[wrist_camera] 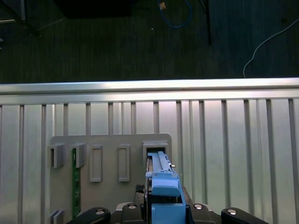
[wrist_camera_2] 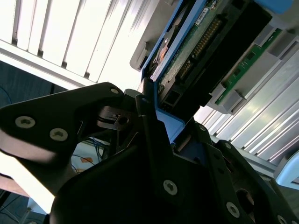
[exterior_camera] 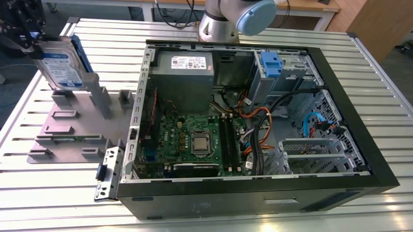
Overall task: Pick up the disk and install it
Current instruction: 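Pick up the disk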
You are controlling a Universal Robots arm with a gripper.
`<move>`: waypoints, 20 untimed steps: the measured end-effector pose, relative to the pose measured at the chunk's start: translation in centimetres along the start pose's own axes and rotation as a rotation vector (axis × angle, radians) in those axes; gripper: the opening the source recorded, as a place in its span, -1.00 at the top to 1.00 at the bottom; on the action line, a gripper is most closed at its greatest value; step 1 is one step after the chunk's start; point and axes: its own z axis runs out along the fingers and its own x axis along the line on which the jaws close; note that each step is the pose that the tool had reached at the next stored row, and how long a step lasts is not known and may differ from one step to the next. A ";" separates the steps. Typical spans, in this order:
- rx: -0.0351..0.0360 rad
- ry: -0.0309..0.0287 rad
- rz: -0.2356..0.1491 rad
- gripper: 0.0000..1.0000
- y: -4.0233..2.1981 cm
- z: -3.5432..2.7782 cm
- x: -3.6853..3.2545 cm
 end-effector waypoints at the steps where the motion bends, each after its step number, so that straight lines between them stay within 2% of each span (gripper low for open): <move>1: 0.0001 0.0000 0.000 0.26 0.00 -0.02 0.00; 20: 0.0002 -0.0001 0.000 0.26 0.02 -0.54 0.00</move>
